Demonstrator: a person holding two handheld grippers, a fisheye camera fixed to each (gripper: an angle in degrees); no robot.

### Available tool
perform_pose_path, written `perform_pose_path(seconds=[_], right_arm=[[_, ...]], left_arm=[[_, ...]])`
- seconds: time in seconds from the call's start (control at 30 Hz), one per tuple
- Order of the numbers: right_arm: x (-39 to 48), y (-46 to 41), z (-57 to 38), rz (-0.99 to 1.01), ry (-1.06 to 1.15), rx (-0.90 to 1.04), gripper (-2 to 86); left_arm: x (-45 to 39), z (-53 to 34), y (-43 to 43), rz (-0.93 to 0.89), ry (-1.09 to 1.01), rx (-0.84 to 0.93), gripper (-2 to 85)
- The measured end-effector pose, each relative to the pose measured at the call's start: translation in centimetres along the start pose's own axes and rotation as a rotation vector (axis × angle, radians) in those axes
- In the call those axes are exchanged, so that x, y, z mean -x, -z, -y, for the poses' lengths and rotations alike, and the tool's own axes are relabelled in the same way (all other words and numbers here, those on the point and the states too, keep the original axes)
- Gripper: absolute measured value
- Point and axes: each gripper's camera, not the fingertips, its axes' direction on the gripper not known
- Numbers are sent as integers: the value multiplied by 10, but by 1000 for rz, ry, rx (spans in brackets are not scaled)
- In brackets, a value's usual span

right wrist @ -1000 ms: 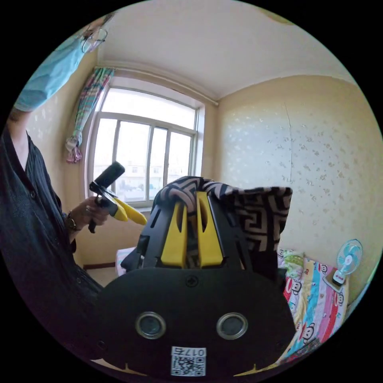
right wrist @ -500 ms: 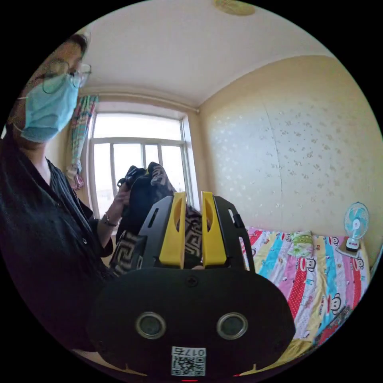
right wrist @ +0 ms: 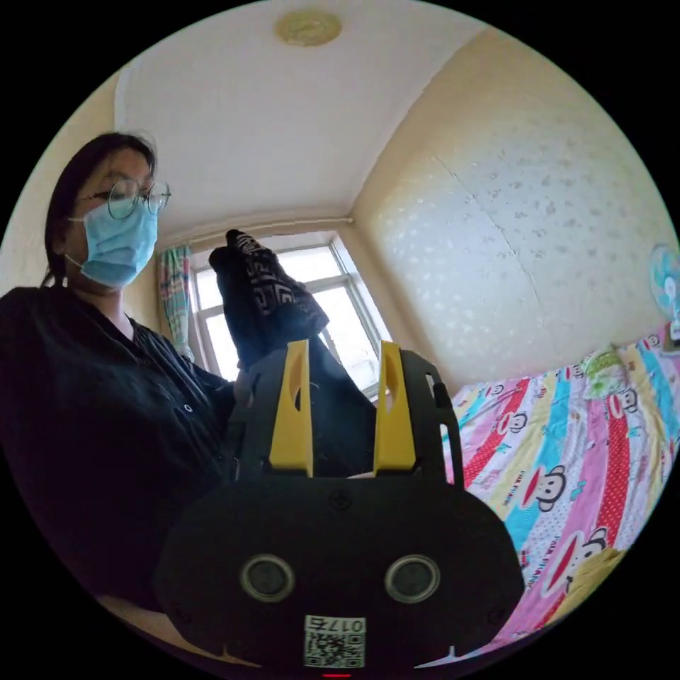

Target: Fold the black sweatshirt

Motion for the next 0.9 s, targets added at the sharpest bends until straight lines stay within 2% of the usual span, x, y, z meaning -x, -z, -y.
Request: perform_pose_path(seconds=[0.17,0.27,0.37,0.43,0.5,0.57,0.6,0.67,0.73,0.8,0.9], right_arm=[[-55,-6,-12,145,-224,120,228],[-74,-10,-17,235,-269,140,219],[-86,-12,-10,532,-275,242,83],[-94,6,1,635,-293,169,46],[-93,62,20,642,-220,-212,35],[-81,96,39,621,-133,-415,31],[-65,109,59,600,-31,-427,28],[-35,116,89,512,90,-388,25],[-1,111,114,420,204,-344,22],[43,91,141,284,342,-246,21],[86,70,168,266,513,-160,19]], left_arm=[[34,0,-28,-27,105,85,-6],[45,0,-37,9,152,142,-6],[43,0,-30,82,172,144,-5],[30,-2,-17,131,145,124,-4],[12,-9,2,189,137,111,-2],[-6,-28,34,445,244,138,3],[-11,-35,44,553,276,133,4],[-30,-66,81,967,371,26,7],[-32,-90,99,1108,438,-56,21],[-17,-110,103,1122,513,-29,53],[29,-132,87,1062,641,117,110]])
